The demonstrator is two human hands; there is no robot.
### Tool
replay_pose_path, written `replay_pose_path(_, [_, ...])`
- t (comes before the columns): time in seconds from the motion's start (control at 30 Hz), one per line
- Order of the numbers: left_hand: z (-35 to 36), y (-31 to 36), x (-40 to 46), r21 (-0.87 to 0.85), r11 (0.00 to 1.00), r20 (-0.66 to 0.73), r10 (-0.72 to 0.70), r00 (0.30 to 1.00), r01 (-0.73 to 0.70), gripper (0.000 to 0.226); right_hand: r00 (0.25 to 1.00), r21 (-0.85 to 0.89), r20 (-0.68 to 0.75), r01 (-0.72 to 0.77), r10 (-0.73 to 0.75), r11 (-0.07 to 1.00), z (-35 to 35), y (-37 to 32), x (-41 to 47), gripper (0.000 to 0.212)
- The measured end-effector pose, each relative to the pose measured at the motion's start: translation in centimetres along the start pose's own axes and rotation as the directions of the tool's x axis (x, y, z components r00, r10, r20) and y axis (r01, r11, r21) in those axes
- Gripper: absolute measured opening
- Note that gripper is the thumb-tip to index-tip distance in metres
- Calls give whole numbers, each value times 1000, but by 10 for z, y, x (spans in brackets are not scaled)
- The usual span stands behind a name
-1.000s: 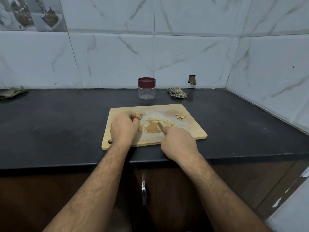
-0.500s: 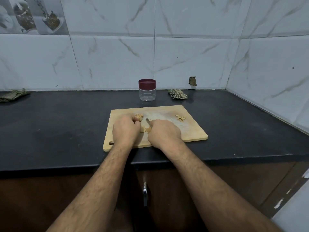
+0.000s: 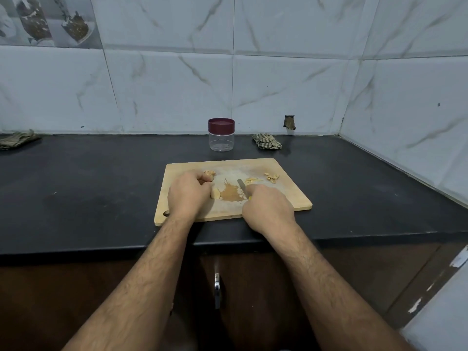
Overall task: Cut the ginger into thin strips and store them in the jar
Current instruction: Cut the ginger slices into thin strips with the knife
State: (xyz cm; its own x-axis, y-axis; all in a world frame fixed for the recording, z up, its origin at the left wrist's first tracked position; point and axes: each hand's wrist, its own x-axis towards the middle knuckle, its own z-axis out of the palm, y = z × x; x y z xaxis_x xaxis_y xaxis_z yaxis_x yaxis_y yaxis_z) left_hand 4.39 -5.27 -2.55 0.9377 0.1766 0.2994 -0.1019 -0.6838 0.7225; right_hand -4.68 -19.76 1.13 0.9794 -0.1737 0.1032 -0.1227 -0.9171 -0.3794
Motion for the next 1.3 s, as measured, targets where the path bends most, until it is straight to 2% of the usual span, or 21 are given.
replay_pose_path(0.1, [-6, -4, 3, -85, 996, 93, 1, 996, 7, 11, 999, 0, -13, 34, -34, 999, 4, -1, -4, 63])
replay_pose_path(0.23, [-17, -14, 7, -116, 991, 287, 99, 953, -69, 16, 999, 16, -4, 39, -39, 999, 7, 2, -3, 58])
replay_pose_path(0.33, [-22, -17, 7, -59, 988, 376, 153, 914, -141, 36, 999, 46, 33, 24, -26, 999, 6, 4, -2, 53])
replay_pose_path(0.5, [-19, -11, 9, 23, 985, 369, 148, 918, -169, 31, 995, 129, 102, -19, 6, 991, 5, 7, 0, 50])
replay_pose_path(0.67, [-14, -4, 12, 100, 981, 354, 121, 927, -167, 22, 993, 139, 119, -17, 1, 990, 3, 11, 2, 45])
replay_pose_path(0.9, [-5, 3, 15, 160, 960, 317, 168, 933, -228, 17, 989, 282, 148, -57, 16, 958, 0, 15, 1, 53])
replay_pose_path(1.17, [10, 13, 16, 198, 946, 295, 190, 936, -255, 25, 994, 218, 106, -26, 3, 976, 3, 14, -3, 54])
replay_pose_path(1.3, [11, 5, 12, 164, 948, 275, 223, 935, -274, 50, 995, 201, 103, -30, 10, 979, 7, 14, 0, 55])
